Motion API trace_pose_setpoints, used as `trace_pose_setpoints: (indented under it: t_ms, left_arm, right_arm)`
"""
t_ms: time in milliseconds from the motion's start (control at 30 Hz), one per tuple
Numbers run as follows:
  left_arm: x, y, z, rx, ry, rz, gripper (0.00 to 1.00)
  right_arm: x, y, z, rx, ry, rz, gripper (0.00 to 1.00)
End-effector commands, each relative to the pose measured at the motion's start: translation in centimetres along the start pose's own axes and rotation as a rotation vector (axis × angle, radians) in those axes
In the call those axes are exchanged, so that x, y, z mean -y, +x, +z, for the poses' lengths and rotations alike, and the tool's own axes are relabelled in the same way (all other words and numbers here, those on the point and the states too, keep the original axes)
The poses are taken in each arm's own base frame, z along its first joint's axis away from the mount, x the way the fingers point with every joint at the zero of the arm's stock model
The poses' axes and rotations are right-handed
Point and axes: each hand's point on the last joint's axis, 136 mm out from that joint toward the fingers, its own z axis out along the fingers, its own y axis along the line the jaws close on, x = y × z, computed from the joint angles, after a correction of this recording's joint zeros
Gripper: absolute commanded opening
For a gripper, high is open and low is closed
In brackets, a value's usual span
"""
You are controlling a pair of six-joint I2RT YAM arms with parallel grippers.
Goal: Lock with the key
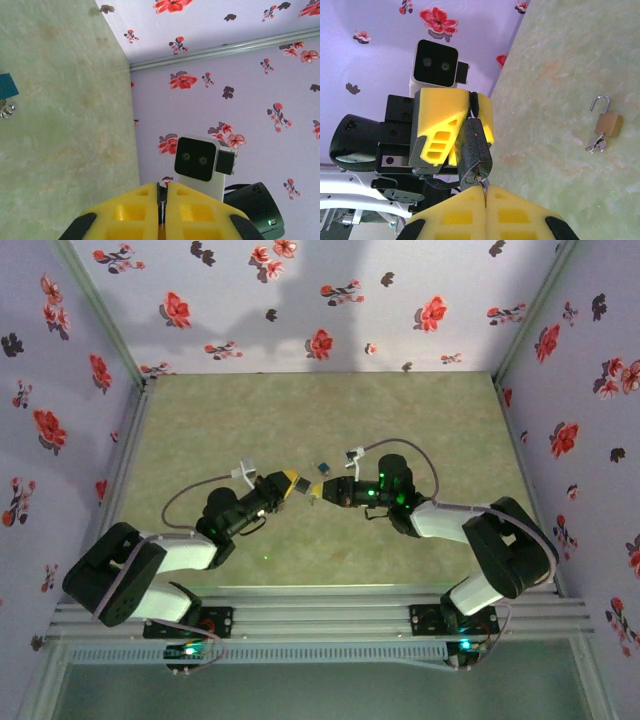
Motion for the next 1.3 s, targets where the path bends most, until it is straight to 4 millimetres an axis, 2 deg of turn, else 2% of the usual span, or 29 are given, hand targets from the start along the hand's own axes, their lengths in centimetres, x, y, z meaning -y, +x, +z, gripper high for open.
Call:
trace_pose_setpoints:
  t_ms: [0,67,433,1267]
  left_arm:
    - [2.4,-3.7,-0.8,0.156,0.078,0.013,0.0]
    - [1.8,-3.7,-1.1,0.157,0.064,0.008,0.0]
    - [1.5,-4.4,-1.7,0.181,0.059,0.003,0.0]
    - [0.8,-4.6,-2.2,0.18,0.04,0.003,0.0]
  right_arm:
    - [-0.4,0.8,-0.1,-0.036,-0.007,-0.005,0.0]
    - [-0.4,0.7,-0.1,-0.035,-0.008,-0.008,0.0]
    - [-0.4,0.8,-0.1,-0.04,-0.006,-0.007,0.0]
    - [-0.5,1.0,-0.3,-0.047,0.01,-0.022,0.0]
